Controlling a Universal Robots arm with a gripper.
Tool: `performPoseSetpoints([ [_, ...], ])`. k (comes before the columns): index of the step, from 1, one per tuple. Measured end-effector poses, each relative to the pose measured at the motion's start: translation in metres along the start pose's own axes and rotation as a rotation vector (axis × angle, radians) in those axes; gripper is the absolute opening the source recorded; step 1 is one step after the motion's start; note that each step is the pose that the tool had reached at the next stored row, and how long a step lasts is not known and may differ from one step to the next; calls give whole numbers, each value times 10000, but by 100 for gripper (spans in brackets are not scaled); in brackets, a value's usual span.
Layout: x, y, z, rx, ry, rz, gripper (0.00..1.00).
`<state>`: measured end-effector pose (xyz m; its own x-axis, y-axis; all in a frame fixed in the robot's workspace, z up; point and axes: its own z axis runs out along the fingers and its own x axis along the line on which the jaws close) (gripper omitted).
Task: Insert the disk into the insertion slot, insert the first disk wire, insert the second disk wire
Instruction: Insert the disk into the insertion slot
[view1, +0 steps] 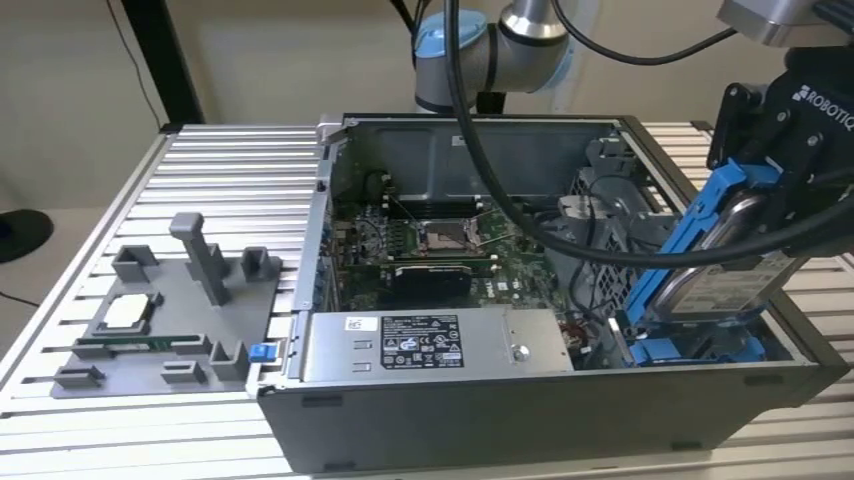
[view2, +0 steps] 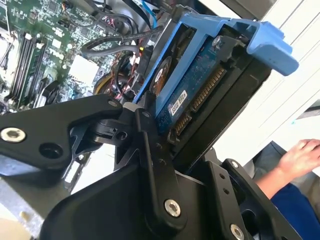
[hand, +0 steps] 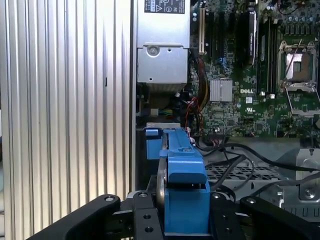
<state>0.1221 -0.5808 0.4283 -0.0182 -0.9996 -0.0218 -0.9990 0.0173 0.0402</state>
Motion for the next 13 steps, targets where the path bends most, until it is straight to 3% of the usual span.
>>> performPoseSetpoints([
  [13, 2, -4, 72, -1, -51, -2, 0],
])
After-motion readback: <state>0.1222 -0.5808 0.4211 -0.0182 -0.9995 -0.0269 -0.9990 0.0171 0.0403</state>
